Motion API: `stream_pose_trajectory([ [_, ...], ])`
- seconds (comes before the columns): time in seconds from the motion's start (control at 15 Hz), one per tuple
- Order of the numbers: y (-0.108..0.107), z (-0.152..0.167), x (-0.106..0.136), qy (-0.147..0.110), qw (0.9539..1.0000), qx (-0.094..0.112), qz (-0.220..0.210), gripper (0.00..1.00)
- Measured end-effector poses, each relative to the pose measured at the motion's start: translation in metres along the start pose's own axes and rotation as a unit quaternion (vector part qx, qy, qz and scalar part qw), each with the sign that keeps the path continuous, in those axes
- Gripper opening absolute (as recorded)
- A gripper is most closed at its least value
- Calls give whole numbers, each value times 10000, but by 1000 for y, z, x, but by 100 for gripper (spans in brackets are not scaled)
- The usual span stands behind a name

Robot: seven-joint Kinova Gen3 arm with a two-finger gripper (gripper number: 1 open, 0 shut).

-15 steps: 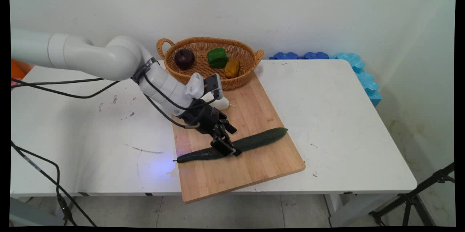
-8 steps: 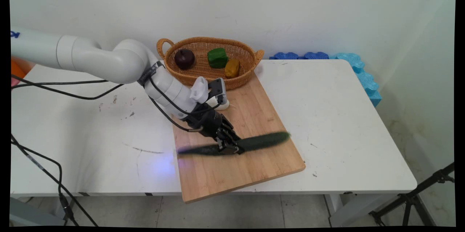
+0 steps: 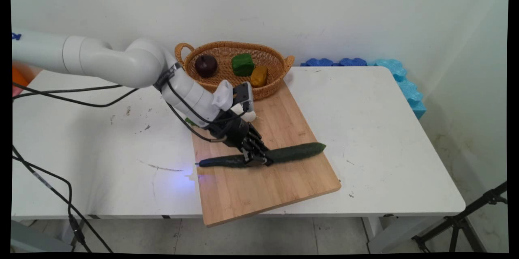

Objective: Place the picked object in the vegetable basket

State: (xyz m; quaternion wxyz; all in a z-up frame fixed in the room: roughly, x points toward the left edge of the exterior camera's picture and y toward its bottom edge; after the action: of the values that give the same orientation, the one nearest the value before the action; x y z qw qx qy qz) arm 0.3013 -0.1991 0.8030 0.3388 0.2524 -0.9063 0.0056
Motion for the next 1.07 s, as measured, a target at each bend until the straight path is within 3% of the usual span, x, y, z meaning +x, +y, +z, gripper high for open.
stream_pose_trajectory([
  [0.73,-23,-60,34,161,9975,337,600,0],
  [1.07,-50,-100,49,102,9925,692,1007,0],
])
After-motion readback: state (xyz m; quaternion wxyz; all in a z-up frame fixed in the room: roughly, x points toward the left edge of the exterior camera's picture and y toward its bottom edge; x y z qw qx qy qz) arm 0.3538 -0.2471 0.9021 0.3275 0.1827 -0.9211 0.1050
